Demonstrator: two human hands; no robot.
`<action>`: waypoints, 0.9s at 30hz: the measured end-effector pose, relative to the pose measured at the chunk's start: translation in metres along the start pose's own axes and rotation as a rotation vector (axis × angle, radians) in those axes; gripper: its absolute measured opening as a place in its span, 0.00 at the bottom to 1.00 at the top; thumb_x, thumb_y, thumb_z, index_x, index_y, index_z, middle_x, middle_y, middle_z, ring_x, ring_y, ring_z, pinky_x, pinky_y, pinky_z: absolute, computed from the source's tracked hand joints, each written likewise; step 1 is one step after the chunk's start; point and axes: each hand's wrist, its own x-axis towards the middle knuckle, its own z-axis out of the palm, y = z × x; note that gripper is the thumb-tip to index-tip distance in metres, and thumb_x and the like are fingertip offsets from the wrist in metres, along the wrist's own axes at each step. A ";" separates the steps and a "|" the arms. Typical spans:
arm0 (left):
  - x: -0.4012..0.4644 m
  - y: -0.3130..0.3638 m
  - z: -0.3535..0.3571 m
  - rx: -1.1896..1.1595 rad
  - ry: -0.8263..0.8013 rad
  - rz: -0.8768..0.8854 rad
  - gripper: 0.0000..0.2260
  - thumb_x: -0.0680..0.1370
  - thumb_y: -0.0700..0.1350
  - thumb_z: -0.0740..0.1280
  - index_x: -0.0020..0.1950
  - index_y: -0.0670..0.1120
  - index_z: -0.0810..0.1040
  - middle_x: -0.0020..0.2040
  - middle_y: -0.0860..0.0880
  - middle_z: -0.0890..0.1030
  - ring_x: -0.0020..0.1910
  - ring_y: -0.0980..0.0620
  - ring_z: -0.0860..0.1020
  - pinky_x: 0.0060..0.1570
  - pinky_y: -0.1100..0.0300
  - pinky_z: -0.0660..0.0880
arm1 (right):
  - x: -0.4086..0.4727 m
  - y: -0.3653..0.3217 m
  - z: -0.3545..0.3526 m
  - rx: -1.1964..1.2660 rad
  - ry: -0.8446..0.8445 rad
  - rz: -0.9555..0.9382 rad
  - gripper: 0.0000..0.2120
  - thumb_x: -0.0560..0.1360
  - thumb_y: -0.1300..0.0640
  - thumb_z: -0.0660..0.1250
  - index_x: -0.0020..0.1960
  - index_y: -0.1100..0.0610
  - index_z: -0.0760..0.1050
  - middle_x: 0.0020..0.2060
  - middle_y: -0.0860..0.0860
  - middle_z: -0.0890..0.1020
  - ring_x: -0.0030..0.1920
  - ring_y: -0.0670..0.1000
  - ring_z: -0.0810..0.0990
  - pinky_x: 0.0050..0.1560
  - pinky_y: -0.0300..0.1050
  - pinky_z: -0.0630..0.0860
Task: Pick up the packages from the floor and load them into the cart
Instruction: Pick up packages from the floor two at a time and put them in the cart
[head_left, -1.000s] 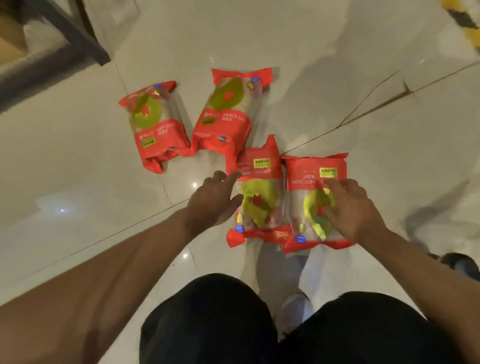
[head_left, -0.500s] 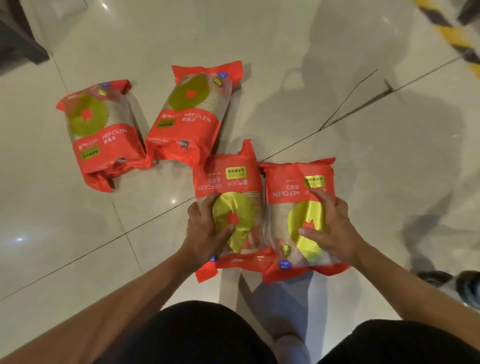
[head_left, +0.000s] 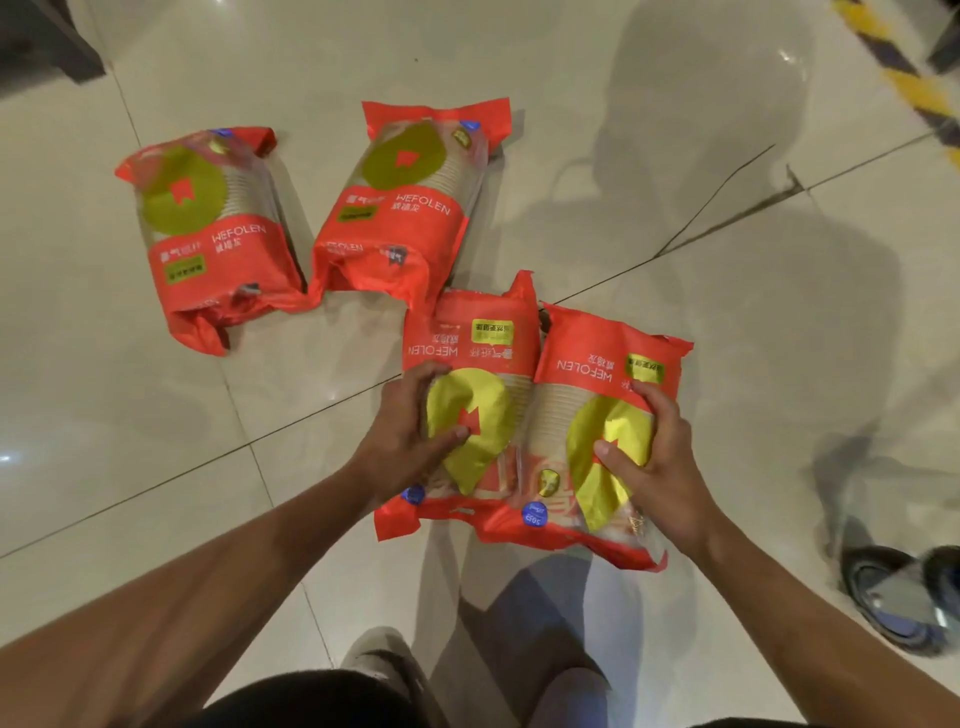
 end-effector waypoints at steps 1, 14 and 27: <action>0.001 -0.001 0.001 0.003 0.008 0.013 0.30 0.70 0.54 0.75 0.69 0.56 0.66 0.63 0.44 0.71 0.65 0.47 0.73 0.65 0.43 0.74 | 0.000 0.003 0.000 0.002 0.007 0.003 0.39 0.66 0.36 0.75 0.72 0.36 0.60 0.69 0.50 0.68 0.67 0.54 0.74 0.61 0.63 0.79; -0.097 0.045 -0.056 -0.030 -0.133 -0.107 0.30 0.66 0.54 0.75 0.66 0.60 0.69 0.60 0.50 0.78 0.57 0.49 0.79 0.57 0.47 0.79 | -0.084 -0.065 -0.038 -0.128 -0.033 0.013 0.35 0.71 0.47 0.78 0.70 0.35 0.63 0.68 0.54 0.65 0.66 0.56 0.71 0.68 0.58 0.73; -0.304 0.412 -0.237 -0.190 0.028 -0.072 0.29 0.73 0.44 0.75 0.70 0.52 0.67 0.65 0.57 0.77 0.64 0.47 0.78 0.60 0.41 0.79 | -0.299 -0.397 -0.197 -0.097 -0.056 0.020 0.36 0.71 0.52 0.78 0.72 0.36 0.65 0.65 0.52 0.65 0.62 0.53 0.73 0.64 0.50 0.76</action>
